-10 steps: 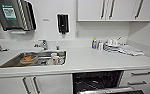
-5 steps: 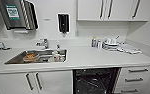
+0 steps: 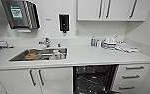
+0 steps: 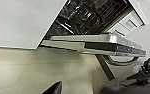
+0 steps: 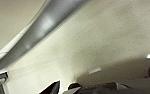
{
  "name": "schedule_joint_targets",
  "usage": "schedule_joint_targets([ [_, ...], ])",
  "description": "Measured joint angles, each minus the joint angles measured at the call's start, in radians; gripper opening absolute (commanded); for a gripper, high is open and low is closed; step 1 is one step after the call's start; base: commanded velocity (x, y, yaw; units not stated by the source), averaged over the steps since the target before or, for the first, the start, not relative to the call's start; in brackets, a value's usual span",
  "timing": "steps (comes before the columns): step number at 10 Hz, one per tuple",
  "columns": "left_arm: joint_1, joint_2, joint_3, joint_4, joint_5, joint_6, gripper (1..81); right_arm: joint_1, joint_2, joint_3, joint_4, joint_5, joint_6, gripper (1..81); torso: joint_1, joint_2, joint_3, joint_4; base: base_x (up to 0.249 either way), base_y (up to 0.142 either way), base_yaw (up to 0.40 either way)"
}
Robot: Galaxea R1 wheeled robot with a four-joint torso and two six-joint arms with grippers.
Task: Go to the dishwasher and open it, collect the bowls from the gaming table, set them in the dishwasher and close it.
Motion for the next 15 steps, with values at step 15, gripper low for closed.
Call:
schedule_joint_targets([
  [15, 0.091, 0.137, -0.167, 0.0, 0.011, 0.0, 81.1, -0.125, 0.184, -0.327, -0.029, 0.034, -0.176, 81.1, 0.0, 0.0, 0.0, 0.0, -0.066, 0.0, 0.0],
])
